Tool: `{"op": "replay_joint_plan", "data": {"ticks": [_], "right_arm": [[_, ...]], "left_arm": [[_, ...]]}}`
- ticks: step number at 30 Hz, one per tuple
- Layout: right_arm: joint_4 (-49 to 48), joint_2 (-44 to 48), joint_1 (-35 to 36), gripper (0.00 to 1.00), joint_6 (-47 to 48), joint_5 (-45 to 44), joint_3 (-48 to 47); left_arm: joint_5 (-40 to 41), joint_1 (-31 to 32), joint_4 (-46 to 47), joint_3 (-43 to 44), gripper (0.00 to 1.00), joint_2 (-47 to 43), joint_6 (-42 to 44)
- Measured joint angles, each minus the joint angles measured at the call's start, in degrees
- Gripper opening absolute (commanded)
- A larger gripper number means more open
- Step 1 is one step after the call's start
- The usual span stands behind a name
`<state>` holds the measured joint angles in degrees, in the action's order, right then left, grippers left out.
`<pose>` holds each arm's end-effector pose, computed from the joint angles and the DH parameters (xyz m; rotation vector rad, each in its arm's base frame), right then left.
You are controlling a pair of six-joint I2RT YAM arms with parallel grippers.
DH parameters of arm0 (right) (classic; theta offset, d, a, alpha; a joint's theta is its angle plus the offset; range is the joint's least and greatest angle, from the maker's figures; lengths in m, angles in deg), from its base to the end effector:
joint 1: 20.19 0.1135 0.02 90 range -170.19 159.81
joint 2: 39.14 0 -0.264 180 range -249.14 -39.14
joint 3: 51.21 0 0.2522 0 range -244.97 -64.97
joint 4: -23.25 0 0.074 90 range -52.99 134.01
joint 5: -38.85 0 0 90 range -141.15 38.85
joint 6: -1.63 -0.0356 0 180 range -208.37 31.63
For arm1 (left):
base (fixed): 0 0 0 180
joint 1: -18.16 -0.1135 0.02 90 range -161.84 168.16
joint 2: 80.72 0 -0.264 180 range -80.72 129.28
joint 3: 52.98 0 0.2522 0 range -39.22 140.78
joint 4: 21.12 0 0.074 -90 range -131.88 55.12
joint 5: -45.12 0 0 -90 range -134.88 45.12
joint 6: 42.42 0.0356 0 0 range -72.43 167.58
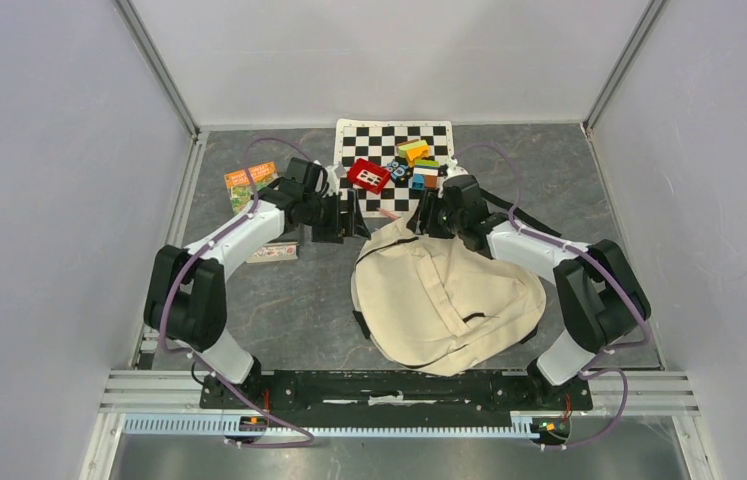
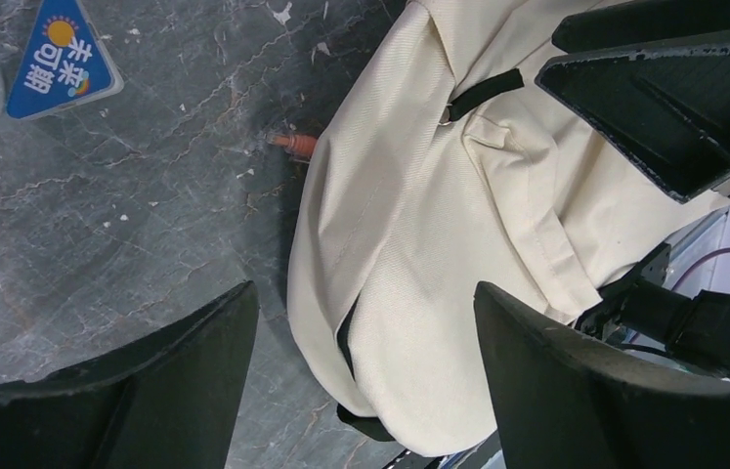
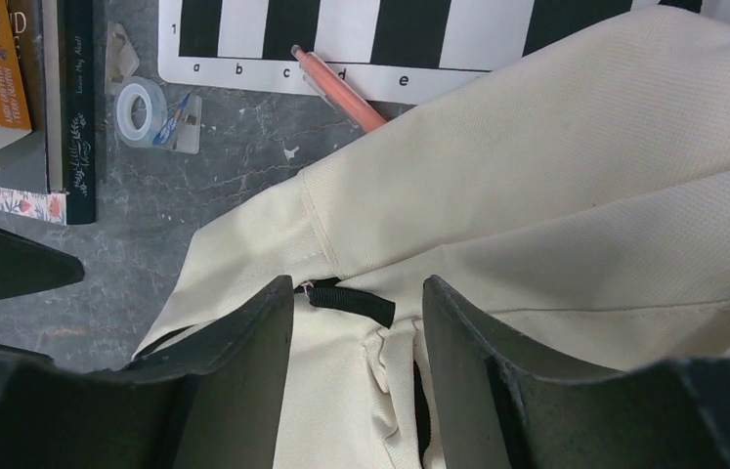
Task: Pack the student bag
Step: Unzip the student bag at the center of the board.
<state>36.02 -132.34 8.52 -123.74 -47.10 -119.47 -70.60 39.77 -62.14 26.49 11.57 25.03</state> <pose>0.3058 0.1704 0.2038 0.0944 2.3150 0.6727 0.3095 -0.1392 0.2357 0.1717 2.5910 -0.8656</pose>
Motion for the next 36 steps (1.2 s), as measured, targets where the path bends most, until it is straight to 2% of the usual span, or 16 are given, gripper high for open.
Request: {"op": "replay_joint_plan", "data": {"ticks": [2, 10, 18, 21, 23, 26, 27, 29, 36], "right_arm": [[-0.8, -0.5, 0.0, 0.52, -0.4, 0.0, 0.2], [-1.8, -1.4, 0.0, 0.50, -1.5, 0.5, 2.7], [-4.0, -1.8, 0.1, 0.39, -2.5, 1.9, 4.3], [-5.4, -2.7, 0.3, 0.35, -2.8, 2.5, 4.3], [-6.1, -3.5, 0.6, 0.25, -3.0, 3.1, 4.3], [-7.8, -4.5, 0.8, 0.00, -3.7, 4.1, 4.5], [-8.5, -4.6, 0.8, 0.00, -3.7, 4.6, 4.5], [-10.5, -4.8, 1.0, 0.00, -4.3, 5.2, 4.8], [-13.0, -0.6, 2.0, 0.00, -1.7, 5.1, 5.9]], "left_arm": [[-0.7, 0.0, 0.0, 0.0, 0.74, 0.9, 0.0], [-2.1, 1.5, -0.8, 0.0, 0.71, 6.6, 0.1], [-3.0, 3.5, -1.3, 0.3, 0.44, 7.0, 0.5], [-3.0, 3.5, -1.4, 0.3, 0.25, 7.3, 0.9], [-3.0, 3.5, -1.4, 0.4, 0.18, 7.6, 1.0], [-3.0, 3.9, -1.4, 0.5, 0.08, 7.8, 1.2], [-3.0, 4.1, -1.4, 0.7, 0.05, 7.8, 1.2], [-3.3, 4.4, -1.4, 0.9, 0.02, 7.8, 1.2], [-4.0, 4.6, -1.3, 1.0, 0.02, 7.6, 1.2]]}}
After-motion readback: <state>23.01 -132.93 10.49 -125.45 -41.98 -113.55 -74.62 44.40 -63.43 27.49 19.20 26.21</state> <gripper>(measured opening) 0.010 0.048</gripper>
